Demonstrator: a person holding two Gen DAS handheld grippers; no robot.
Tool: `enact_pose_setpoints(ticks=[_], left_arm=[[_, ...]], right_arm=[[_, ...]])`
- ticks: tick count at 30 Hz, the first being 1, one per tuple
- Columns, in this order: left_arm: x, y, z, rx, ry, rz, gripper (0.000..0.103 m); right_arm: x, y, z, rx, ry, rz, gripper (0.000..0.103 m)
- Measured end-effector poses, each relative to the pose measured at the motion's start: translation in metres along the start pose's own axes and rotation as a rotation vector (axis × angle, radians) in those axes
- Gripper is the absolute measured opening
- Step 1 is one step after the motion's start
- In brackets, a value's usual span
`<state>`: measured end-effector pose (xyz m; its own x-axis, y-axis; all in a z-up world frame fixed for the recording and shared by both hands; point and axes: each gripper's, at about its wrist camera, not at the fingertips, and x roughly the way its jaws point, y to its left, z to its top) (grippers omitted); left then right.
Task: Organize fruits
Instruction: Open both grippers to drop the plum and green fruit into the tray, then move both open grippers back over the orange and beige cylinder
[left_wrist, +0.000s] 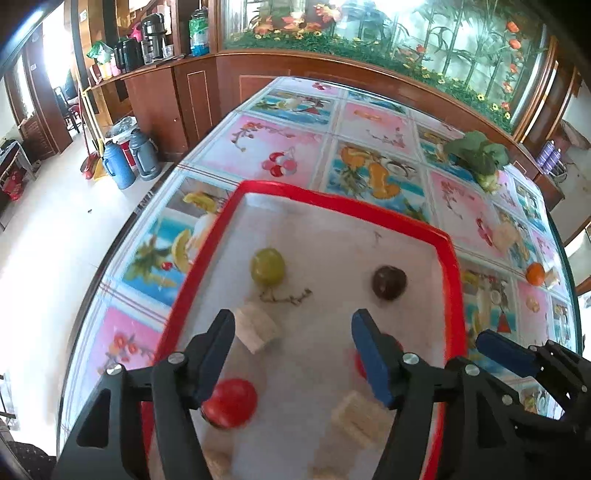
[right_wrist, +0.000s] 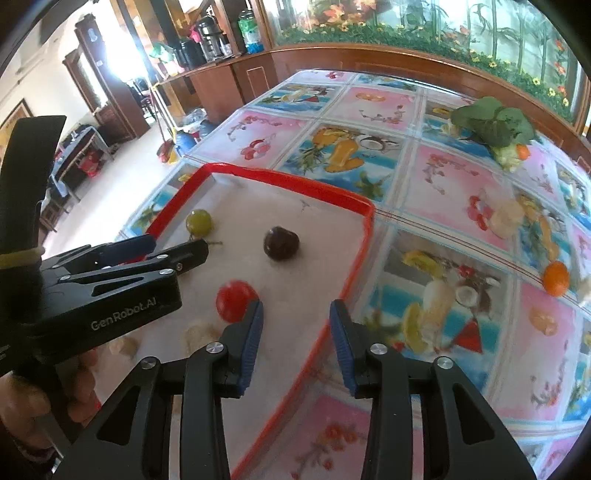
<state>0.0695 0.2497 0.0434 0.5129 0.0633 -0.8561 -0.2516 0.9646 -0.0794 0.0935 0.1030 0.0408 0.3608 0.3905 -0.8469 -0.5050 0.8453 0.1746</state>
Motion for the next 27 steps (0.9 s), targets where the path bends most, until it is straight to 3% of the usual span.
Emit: enact_pose_setpoints(ticks=[6, 14, 22, 27], left_arm=[[-0.011, -0.03, -0.011, 0.026, -0.006, -0.015, 0.071], [-0.019, -0.107, -0.021, 0.139, -0.008, -0.055, 0.074], [-0.007, -0.191, -0.023, 0.252, 0.028, -0.1, 0.077], [0.009, -0.239, -0.022, 0.304, 0.063, -0.149, 0.081]], right_arm=[[-0.02, -0.016, -0.023, 0.004, -0.001, 0.004, 0.038], [-0.041, -0.071, -0.056, 0.085, 0.003, -0.02, 0.038], [-0.068, -0.169, -0.072, 0.235, -0.032, -0.093, 0.039], [-0.083, -0.242, -0.062, 0.307, -0.079, -0.149, 0.039]])
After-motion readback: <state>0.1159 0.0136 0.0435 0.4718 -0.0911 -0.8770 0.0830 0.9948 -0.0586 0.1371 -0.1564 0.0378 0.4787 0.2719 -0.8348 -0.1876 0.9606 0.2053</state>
